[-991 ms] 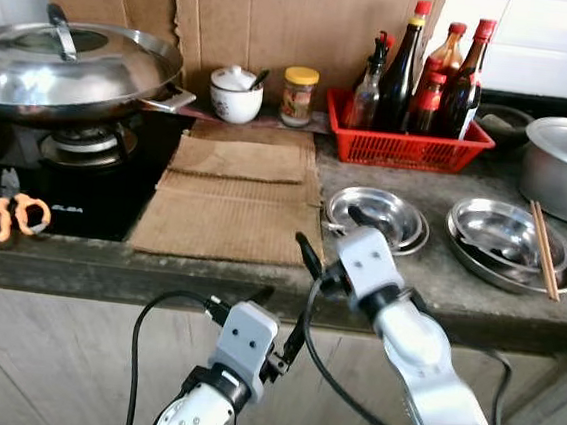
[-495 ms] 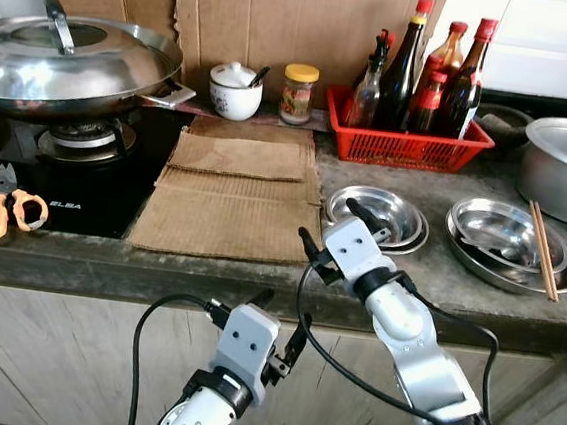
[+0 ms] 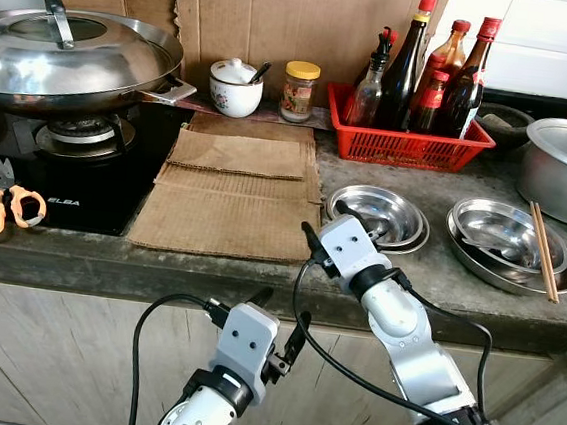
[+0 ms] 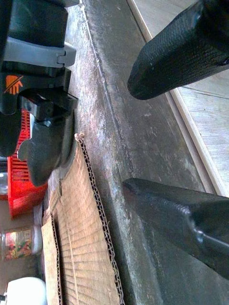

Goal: Kitchen organization

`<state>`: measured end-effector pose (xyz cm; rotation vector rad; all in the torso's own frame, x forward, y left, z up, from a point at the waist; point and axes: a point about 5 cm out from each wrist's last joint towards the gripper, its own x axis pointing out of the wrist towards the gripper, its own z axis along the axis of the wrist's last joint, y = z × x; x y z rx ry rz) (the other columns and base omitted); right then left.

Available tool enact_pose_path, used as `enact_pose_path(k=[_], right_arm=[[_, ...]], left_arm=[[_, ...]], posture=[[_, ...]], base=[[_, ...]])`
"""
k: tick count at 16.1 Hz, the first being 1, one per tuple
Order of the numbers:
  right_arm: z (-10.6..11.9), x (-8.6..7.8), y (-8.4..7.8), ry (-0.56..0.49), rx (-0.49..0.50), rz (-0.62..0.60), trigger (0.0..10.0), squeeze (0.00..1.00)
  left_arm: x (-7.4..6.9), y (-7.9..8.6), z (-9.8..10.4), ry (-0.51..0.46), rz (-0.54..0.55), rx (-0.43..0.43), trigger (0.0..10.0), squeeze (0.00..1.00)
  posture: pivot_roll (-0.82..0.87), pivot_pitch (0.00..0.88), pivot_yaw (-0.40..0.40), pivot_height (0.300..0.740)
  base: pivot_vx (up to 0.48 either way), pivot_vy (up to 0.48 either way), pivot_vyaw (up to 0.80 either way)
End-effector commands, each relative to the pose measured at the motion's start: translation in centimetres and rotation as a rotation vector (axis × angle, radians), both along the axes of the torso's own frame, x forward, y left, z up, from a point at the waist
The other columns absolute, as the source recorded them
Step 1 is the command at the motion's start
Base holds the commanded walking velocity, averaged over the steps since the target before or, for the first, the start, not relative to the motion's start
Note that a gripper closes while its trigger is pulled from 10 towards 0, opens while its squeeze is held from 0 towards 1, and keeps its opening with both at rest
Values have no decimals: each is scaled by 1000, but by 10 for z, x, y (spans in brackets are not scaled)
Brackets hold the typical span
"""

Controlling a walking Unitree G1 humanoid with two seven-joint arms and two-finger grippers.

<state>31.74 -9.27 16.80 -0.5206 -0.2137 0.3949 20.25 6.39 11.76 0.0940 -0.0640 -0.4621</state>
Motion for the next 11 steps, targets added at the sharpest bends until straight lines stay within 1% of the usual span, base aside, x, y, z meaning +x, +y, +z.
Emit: enact_pose_path(k=[1, 11], right_arm=[[6, 4, 0, -28, -3, -4, 0, 0], [16, 8, -3, -81, 18, -28, 0, 0]], left_arm=[[-1, -2, 5, -22, -6, -10, 10000, 0], [0, -3, 5, -28, -14, -9, 10000, 0]], posture=[[210, 4, -91, 740], [203, 0, -87, 740]], base=[[0, 0, 0], [0, 0, 0]])
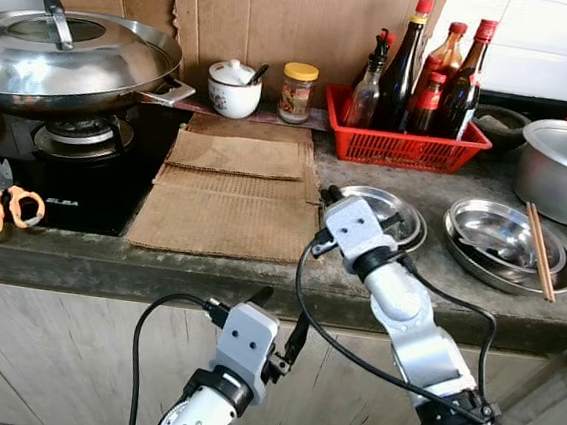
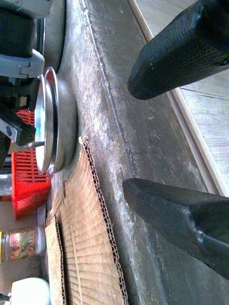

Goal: Kitchen organization

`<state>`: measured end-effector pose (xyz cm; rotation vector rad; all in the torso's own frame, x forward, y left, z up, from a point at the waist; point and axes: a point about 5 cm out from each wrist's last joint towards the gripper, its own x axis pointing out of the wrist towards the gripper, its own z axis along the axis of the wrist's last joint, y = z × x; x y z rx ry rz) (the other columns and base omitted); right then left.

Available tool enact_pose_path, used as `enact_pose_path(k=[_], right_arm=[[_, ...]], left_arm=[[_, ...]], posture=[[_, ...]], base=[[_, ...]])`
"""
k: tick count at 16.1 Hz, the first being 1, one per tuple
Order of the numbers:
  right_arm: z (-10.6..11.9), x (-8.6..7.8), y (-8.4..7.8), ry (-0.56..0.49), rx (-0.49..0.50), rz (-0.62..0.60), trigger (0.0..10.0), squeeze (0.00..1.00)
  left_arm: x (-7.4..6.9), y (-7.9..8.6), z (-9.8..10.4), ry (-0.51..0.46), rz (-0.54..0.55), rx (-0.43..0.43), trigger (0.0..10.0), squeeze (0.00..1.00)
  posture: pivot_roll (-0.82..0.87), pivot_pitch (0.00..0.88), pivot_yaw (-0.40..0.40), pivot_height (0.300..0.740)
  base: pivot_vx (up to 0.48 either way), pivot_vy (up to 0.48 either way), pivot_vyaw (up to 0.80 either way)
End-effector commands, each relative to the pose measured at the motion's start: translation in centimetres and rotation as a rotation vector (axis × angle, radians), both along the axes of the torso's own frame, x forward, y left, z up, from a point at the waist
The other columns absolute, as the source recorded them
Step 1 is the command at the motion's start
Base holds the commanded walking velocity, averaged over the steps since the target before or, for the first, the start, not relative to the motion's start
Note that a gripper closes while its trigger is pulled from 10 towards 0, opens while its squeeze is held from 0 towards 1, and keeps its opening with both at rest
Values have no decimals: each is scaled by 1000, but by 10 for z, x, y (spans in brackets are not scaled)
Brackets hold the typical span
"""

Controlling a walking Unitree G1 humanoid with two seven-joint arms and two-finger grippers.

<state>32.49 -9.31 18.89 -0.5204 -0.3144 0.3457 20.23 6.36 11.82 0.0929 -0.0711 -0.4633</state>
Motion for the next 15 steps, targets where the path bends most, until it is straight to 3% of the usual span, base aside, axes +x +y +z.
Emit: enact_pose_path(k=[1, 5, 6, 7, 9, 10, 12, 13, 14, 15], right_arm=[[-2, 2, -5, 11, 7, -29, 0, 0], [0, 5, -11, 37, 115, -70, 0, 0], [-4, 3, -9, 51, 98, -54, 5725, 0], [-10, 0, -4, 61, 59, -28, 10000, 0], [-13, -2, 0, 52, 10, -6, 10000, 0], [-17, -6, 4, 25, -72, 25, 10000, 1000], [-18, -6, 6, 6, -118, 39, 10000, 965], [-18, -6, 6, -4, -138, 43, 10000, 451], [-18, -6, 6, -5, -149, 45, 10000, 0], [-18, -5, 5, -16, -164, 41, 10000, 0]], left_arm=[[1, -3, 4, -22, -11, -6, 10000, 0], [2, -2, 4, -18, -2, -7, 10000, 0], [2, -1, 4, -18, -1, -6, 10000, 0], [2, -1, 4, -18, 0, -6, 10000, 0], [2, -1, 4, -18, 1, -6, 10000, 0], [3, -1, 4, -18, 2, -5, 10000, 0], [3, -1, 4, -19, 2, -5, 10000, 0], [3, -1, 4, -19, 2, -6, 10000, 0], [3, -1, 4, -20, 2, -5, 10000, 0], [3, -1, 4, -20, 2, -5, 10000, 0]], posture=[[203, 0, -87, 740], [202, 0, -85, 740], [203, 0, -87, 740], [204, 0, -86, 740], [202, 0, -83, 740], [203, 4, -87, 740], [203, 4, -89, 740], [203, 4, -89, 740], [203, 4, -89, 740], [202, 5, -88, 740]], base=[[0, 0, 0], [0, 0, 0], [0, 0, 0], [0, 0, 0], [0, 0, 0], [0, 0, 0], [0, 0, 0], [0, 0, 0], [0, 0, 0], [0, 0, 0]])
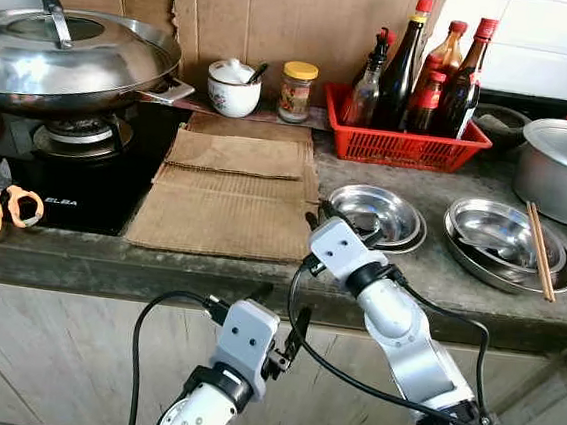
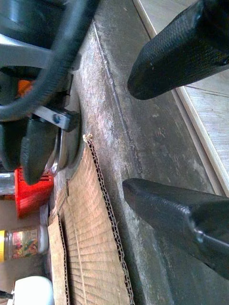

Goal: Kitchen organization

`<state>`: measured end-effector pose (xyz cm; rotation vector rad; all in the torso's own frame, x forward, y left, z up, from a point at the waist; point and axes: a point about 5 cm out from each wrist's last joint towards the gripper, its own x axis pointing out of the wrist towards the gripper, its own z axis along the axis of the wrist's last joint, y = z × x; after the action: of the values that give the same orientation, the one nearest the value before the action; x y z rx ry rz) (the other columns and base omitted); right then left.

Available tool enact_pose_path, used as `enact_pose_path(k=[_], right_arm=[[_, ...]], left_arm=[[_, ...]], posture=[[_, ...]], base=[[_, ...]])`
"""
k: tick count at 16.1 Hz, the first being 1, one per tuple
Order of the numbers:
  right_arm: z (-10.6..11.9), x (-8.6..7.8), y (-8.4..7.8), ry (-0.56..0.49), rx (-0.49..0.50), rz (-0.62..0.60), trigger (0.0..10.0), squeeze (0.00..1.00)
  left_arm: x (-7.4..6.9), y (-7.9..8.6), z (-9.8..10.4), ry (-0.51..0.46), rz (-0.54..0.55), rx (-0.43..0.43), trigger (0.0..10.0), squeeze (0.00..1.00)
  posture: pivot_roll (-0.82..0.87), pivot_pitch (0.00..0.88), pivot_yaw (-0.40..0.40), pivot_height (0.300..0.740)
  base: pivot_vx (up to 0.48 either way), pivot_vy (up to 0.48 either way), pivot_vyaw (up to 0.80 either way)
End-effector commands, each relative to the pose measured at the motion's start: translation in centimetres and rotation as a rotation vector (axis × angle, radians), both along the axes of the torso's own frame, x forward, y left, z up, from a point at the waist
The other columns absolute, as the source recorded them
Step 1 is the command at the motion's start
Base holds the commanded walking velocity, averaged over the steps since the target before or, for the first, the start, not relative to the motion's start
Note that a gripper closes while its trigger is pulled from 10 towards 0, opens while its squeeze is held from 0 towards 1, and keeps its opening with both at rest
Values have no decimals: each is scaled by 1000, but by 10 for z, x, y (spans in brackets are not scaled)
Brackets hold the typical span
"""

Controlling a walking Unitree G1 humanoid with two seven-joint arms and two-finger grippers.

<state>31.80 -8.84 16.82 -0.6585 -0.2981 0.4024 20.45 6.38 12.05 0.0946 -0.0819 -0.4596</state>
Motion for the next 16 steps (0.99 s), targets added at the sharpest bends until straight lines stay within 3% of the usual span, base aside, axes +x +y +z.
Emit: enact_pose_path(k=[1, 6, 16], right_arm=[[4, 2, -1, -24, -20, 5, 10000, 0], [-2, 7, -1, -17, -85, -6, 10000, 0], [-1, 21, -10, -14, -90, -61, 10000, 0]], left_arm=[[1, -2, 2, -8, 0, -4, 10000, 0], [1, -2, 2, -7, 1, -6, 10000, 0], [-1, -2, 2, -8, 2, -7, 10000, 0]], posture=[[202, 4, -89, 740], [202, 7, -94, 740], [204, 12, -95, 740]], base=[[0, 0, 0], [0, 0, 0], [0, 0, 0]])
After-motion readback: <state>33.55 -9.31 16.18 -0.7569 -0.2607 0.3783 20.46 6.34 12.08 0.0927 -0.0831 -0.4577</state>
